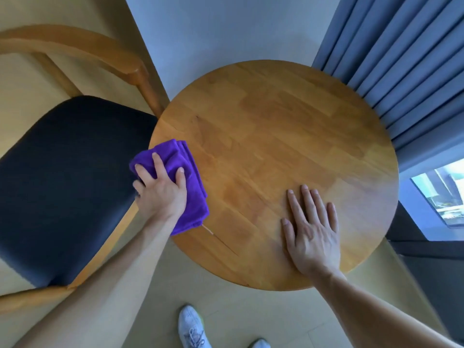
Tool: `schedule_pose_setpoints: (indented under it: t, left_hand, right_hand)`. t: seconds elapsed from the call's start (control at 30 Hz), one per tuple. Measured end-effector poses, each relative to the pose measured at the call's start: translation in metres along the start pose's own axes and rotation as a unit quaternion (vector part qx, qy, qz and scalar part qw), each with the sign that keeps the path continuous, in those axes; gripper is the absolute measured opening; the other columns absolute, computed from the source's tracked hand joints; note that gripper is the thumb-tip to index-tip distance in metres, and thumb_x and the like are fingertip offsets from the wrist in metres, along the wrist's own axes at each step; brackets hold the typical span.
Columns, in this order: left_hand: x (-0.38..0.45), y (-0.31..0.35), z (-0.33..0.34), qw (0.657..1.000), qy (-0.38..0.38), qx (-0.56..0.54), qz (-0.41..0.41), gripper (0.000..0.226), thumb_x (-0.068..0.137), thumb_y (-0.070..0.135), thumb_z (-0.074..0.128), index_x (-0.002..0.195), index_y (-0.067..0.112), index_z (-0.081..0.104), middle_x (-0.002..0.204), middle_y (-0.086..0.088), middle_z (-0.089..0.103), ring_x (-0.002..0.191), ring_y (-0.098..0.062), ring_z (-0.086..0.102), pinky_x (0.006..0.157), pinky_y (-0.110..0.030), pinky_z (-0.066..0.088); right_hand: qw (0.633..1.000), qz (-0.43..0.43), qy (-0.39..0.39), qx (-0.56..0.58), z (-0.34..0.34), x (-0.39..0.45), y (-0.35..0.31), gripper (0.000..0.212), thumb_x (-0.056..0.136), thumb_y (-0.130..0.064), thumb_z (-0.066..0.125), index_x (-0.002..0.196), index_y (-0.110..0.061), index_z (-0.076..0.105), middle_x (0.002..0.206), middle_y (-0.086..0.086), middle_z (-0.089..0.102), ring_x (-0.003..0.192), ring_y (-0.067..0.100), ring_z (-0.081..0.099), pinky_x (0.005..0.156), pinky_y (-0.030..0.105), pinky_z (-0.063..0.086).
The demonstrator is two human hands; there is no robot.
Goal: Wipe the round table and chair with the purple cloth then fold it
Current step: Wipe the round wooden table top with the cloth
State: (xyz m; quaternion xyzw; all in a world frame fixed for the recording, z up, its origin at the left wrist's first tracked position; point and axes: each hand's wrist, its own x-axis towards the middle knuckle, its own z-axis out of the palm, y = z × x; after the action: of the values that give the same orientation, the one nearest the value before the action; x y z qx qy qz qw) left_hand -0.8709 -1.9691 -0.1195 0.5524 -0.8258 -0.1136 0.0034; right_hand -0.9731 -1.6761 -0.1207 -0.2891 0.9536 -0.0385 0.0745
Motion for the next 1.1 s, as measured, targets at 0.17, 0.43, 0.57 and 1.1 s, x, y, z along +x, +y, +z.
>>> schedule_pose_setpoints:
  t: [0.17, 0.43, 0.57, 1.1]
  left_hand:
    - [0.065, 0.026, -0.006, 0.997, -0.007, 0.056, 0.058, 0.070, 0.097, 0.059, 0.030, 0.157, 0.026, 0.017, 0.162, -0.020, 0.013, 0.136, -0.049, 0.029, 0.108, -0.062, 0.029]
    - [0.076, 0.142, 0.012, 0.944, -0.027, 0.078, 0.320, 0.072, 0.093, 0.069, 0.023, 0.155, 0.031, 0.028, 0.167, -0.005, 0.016, 0.153, -0.034, 0.010, 0.123, -0.054, 0.002]
    - [0.030, 0.172, 0.020, 0.869, -0.066, 0.055, 0.487, 0.074, 0.090, 0.067, 0.011, 0.152, 0.035, 0.035, 0.166, 0.004, 0.022, 0.154, -0.025, 0.013, 0.124, -0.049, 0.007]
    - [0.072, 0.145, 0.015, 0.928, -0.028, 0.088, 0.361, 0.060, 0.100, 0.058, 0.025, 0.157, 0.042, 0.014, 0.168, 0.000, 0.011, 0.155, -0.028, 0.007, 0.121, -0.061, 0.009]
  right_hand:
    - [1.000, 0.000, 0.002, 0.009, 0.000, -0.001, 0.001, 0.059, 0.101, -0.054, 0.021, 0.157, -0.036, 0.013, 0.166, -0.006, 0.008, 0.153, 0.014, -0.001, 0.123, 0.047, 0.010]
    - [1.000, -0.002, 0.003, 0.009, 0.000, 0.000, 0.006, 0.060, 0.101, -0.055, 0.023, 0.157, -0.038, 0.011, 0.166, -0.007, 0.007, 0.153, 0.013, 0.000, 0.123, 0.047, 0.012]
    - [1.000, -0.002, 0.003, 0.013, -0.001, 0.001, 0.008, 0.060, 0.101, -0.055, 0.024, 0.157, -0.038, 0.011, 0.166, -0.007, 0.009, 0.153, 0.013, 0.002, 0.122, 0.047, 0.014]
    - [0.997, -0.074, -0.017, -0.002, -0.021, 0.030, 0.081, 0.061, 0.101, -0.055, 0.025, 0.157, -0.035, 0.014, 0.166, -0.007, 0.010, 0.153, 0.014, 0.007, 0.120, 0.049, 0.022]
